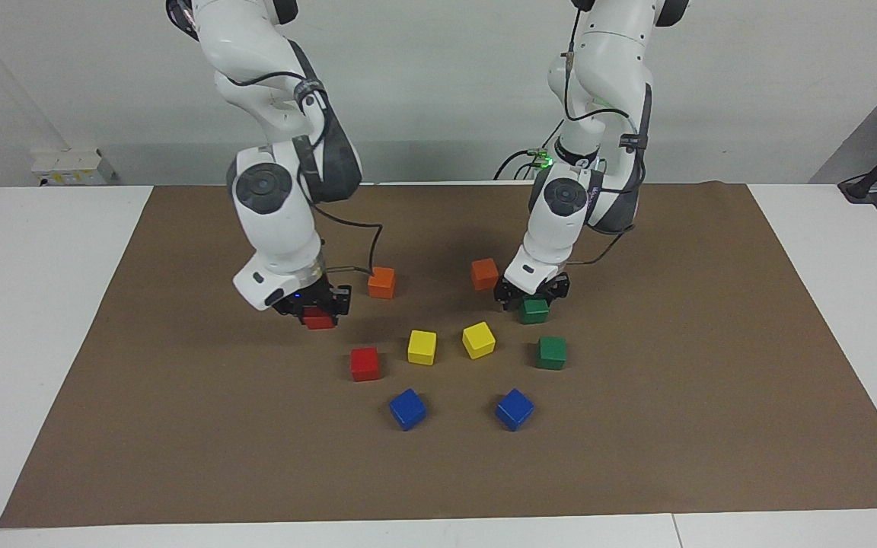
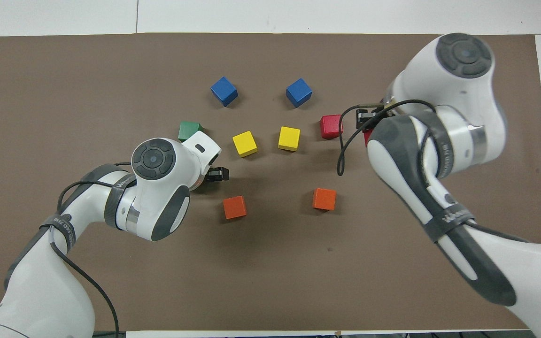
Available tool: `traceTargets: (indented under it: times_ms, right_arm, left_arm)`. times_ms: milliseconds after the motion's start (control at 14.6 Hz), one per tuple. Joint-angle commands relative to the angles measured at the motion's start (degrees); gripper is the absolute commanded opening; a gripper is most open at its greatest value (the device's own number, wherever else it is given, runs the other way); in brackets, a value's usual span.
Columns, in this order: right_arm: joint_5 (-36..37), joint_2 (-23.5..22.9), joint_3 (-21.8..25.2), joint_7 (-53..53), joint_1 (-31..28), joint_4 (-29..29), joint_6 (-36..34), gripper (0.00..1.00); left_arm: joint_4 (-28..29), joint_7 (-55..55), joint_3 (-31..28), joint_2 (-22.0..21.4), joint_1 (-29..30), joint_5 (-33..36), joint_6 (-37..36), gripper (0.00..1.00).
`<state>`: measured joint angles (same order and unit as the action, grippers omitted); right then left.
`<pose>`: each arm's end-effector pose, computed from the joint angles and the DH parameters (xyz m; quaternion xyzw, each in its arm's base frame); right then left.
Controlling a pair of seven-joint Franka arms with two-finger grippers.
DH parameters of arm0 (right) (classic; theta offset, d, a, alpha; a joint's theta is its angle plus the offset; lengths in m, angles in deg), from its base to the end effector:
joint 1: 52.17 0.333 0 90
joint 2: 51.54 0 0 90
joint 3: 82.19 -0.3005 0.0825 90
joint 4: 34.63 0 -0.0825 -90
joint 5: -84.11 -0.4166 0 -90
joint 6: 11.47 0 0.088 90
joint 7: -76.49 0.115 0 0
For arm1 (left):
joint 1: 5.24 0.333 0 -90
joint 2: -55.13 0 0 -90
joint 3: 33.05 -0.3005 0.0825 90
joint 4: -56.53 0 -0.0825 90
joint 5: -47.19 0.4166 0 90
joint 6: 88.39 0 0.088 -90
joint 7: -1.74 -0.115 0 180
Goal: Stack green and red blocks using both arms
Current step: 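Carry the green cube outward with the left gripper while the right carries red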
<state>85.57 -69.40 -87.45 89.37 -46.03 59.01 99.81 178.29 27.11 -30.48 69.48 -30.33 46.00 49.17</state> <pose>0.6640 0.1269 0.4032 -0.9999 0.0105 0.0017 0.0019 0.5256 -0.2759 0.2481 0.9998 -0.0116 0.0058 0.0170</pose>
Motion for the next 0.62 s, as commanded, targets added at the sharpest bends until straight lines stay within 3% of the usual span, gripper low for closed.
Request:
traceTargets:
  times_ms: [0, 69, 344, 550]
  right_arm:
    - [-0.32, -0.42, -0.63, -7.85, -6.82, -0.21, -0.37, 0.00]
    - [-0.32, -0.24, -0.54, -9.87, -8.67, 0.66, 0.33, 0.00]
    - [-0.32, 1.69, -0.54, -15.34, -13.77, 8.11, 7.51, 0.00]
    - [-0.32, 2.75, -0.54, -16.48, -14.40, 12.88, 12.02, 0.00]
  left_arm:
    - [0.14, 0.29, -0.89, 0.33, -0.92, -0.57, 0.95, 0.36]
    - [0.14, 0.21, -0.89, 0.24, -0.92, -0.57, 0.78, 0.00]
    - [-1.00, 0.21, -0.89, -0.64, -0.48, -0.57, -1.50, 0.00]
    - [-6.35, 0.20, -0.89, -3.09, 1.35, -0.57, -11.06, 0.00]
